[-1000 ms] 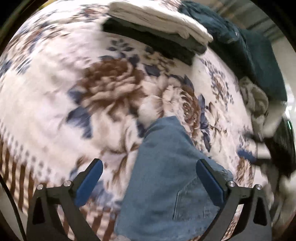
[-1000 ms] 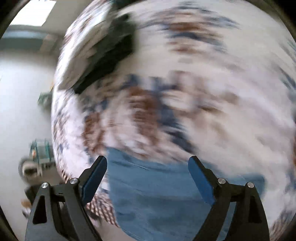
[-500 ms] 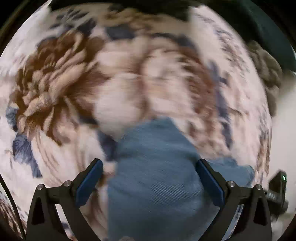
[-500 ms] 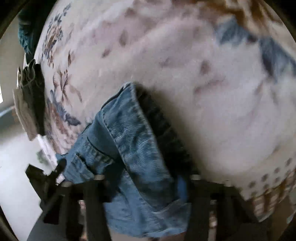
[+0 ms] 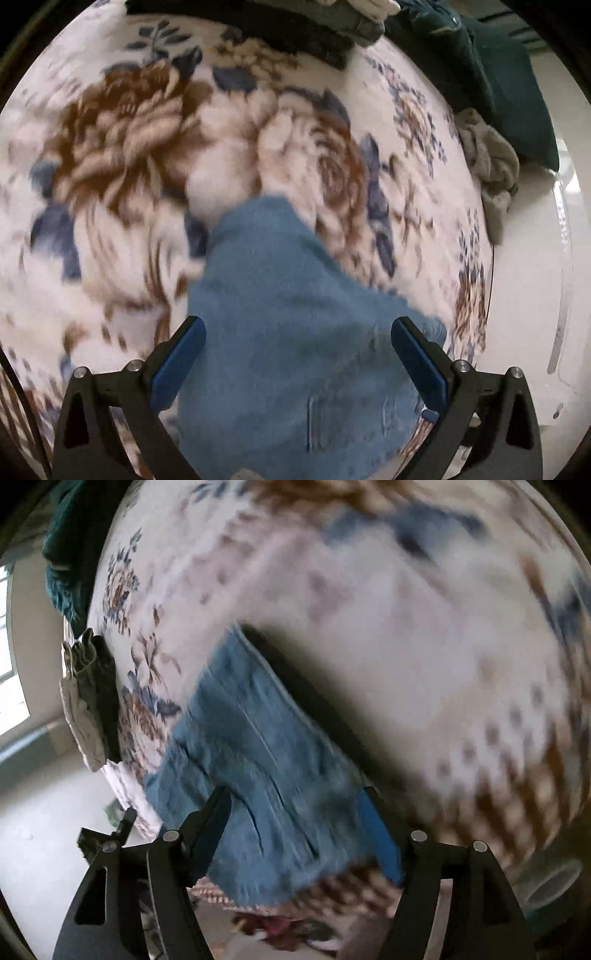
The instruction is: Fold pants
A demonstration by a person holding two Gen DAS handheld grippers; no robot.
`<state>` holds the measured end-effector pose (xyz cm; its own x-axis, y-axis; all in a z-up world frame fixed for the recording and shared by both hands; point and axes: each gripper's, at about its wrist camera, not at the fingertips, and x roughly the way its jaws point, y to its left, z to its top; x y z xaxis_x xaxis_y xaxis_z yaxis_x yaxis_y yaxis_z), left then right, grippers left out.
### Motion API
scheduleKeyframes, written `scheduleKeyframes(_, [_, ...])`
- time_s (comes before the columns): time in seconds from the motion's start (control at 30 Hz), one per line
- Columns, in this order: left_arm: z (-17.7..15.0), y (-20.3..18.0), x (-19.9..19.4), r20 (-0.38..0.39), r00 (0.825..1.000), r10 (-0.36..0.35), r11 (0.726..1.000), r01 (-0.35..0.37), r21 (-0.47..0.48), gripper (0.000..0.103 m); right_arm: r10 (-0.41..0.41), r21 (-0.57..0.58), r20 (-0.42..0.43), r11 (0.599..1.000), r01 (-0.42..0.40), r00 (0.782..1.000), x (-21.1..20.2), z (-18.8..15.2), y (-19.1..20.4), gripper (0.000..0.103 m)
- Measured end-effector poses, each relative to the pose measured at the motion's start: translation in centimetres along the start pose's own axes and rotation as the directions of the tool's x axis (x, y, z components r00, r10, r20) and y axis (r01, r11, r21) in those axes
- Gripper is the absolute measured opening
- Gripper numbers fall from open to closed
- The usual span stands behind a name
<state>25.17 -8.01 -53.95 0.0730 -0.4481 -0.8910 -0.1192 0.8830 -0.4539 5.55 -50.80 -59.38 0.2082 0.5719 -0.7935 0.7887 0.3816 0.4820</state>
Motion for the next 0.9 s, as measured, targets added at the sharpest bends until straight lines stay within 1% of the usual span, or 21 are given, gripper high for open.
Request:
scheduleKeyframes(0.03, [-0.7, 0.3, 0.3, -0.015, 1.000, -0.006, 1.000, 0.005, -0.003, 0.103, 0.005, 0.008, 0.001, 1.000, -0.005, 1.000, 0.3, -1.2, -0.4, 0.074])
scheduleKeyframes(0.07, [-1.1, 0.5, 0.6, -0.030, 1.000, -0.005, 1.000, 0.005, -0.009, 0.103, 0.011, 0.014, 0.000, 1.000, -0.011, 1.000, 0.8, -2.4, -0.9, 0.077])
scheduleKeyframes(0.1, [-1.4, 0.8, 0.8, -0.039, 0.999, 0.003, 1.000, -0.003, -0.006, 0.103, 0.033, 0.027, -0.007, 0.999, -0.033, 0.999, 1.7, -3.9, -1.6, 0.078])
scheduleKeyframes(0.13, [-1.8, 1.2, 1.0, -0.047, 0.999, 0.022, 1.000, -0.021, 0.008, 0.103, 0.053, 0.039, -0.013, 0.998, -0.052, 0.999, 2.3, -4.4, -2.1, 0.078])
scheduleKeyframes(0.17, [-2.0, 1.3, 1.2, -0.053, 0.997, 0.050, 0.998, -0.049, 0.029, 0.103, 0.083, 0.061, -0.030, 0.995, -0.081, 0.996, 3.8, -5.1, -2.6, 0.078])
scheduleKeyframes(0.2, [-2.1, 1.4, 1.4, -0.060, 0.995, 0.074, 0.996, -0.071, 0.048, 0.103, 0.130, 0.108, -0.051, 0.986, -0.123, 0.990, 5.7, -5.8, -3.6, 0.078])
scheduleKeyframes(0.23, [-2.1, 1.6, 1.5, -0.068, 0.994, 0.091, 0.994, -0.087, 0.062, 0.103, 0.150, 0.137, -0.056, 0.980, -0.141, 0.987, 6.9, -6.4, -3.9, 0.078])
scheduleKeyframes(0.27, [-2.0, 1.9, 1.8, -0.079, 0.992, 0.100, 0.993, -0.094, 0.073, 0.103, 0.188, 0.189, -0.046, 0.966, -0.176, 0.981, 7.7, -7.0, -4.8, 0.078])
scheduleKeyframes(0.3, [-2.0, 2.4, 2.2, -0.093, 0.990, 0.103, 0.992, -0.096, 0.078, 0.103, 0.261, 0.249, -0.015, 0.936, -0.249, 0.965, 8.4, -7.7, -5.8, 0.080])
scheduleKeyframes(0.33, [-2.0, 2.7, 2.4, -0.103, 0.989, 0.104, 0.992, -0.096, 0.077, 0.103, 0.281, 0.263, 0.000, 0.926, -0.271, 0.960, 9.2, -8.0, -6.1, 0.083])
scheduleKeyframes(0.37, [-2.1, 3.2, 2.8, -0.119, 0.988, 0.094, 0.994, -0.085, 0.075, 0.103, 0.292, 0.260, 0.014, 0.922, -0.285, 0.956, 9.5, -8.0, -6.2, 0.083])
scheduleKeyframes(0.4, [-2.1, 3.4, 3.1, -0.126, 0.988, 0.090, 0.994, -0.081, 0.075, 0.103, 0.320, 0.232, 0.040, 0.918, -0.321, 0.946, 10.1, -8.0, -6.2, 0.083])
scheduleKeyframes(0.47, [-2.1, 3.6, 3.4, -0.134, 0.987, 0.092, 0.993, -0.081, 0.087, 0.103, 0.328, 0.188, 0.059, 0.924, -0.333, 0.943, 10.7, -7.8, -5.9, 0.088])
scheduleKeyframes(0.5, [-2.1, 3.6, 3.4, -0.136, 0.987, 0.092, 0.992, -0.079, 0.093, 0.103, 0.355, 0.190, 0.075, 0.912, -0.363, 0.932, 11.2, -7.8, -5.8, 0.088])
scheduleKeyframes(0.57, [-1.9, 3.3, 3.6, -0.139, 0.986, 0.090, 0.992, -0.077, 0.098, 0.103, 0.431, 0.202, 0.109, 0.873, -0.445, 0.896, 11.6, -8.2, -5.5, 0.089])
scheduleKeyframes(0.6, [-1.9, 3.2, 3.6, -0.139, 0.986, 0.089, 0.992, -0.075, 0.103, 0.103, 0.451, 0.201, 0.127, 0.860, -0.468, 0.883, 11.6, -8.7, -5.2, 0.090])
scheduleKeyframes(0.7, [-1.7, 3.2, 3.6, -0.147, 0.985, 0.085, 0.991, -0.069, 0.111, 0.103, 0.469, 0.174, 0.160, 0.853, -0.492, 0.869, 11.5, -10.1, -4.8, 0.091])
scheduleKeyframes(0.77, [-1.6, 3.3, 3.6, -0.152, 0.985, 0.078, 0.992, -0.061, 0.110, 0.103, 0.485, 0.190, 0.178, 0.837, -0.513, 0.856, 11.5, -10.9, -4.9, 0.091])
scheduleKeyframes(0.8, [-1.6, 3.3, 3.6, -0.156, 0.985, 0.074, 0.992, -0.057, 0.112, 0.103, 0.482, 0.191, 0.186, 0.837, -0.512, 0.856, 11.5, -11.2, -5.0, 0.091])
scheduleKeyframes(0.83, [-1.5, 3.3, 3.6, -0.157, 0.985, 0.073, 0.992, -0.055, 0.116, 0.103, 0.469, 0.188, 0.185, 0.845, -0.500, 0.863, 11.6, -11.1, -5.0, 0.091])
scheduleKeyframes(0.9, [-1.5, 3.4, 3.7, -0.165, 0.984, 0.065, 0.992, -0.045, 0.119, 0.103, 0.411, 0.157, 0.154, 0.888, -0.433, 0.899, 12.7, -10.6, -4.0, 0.093])
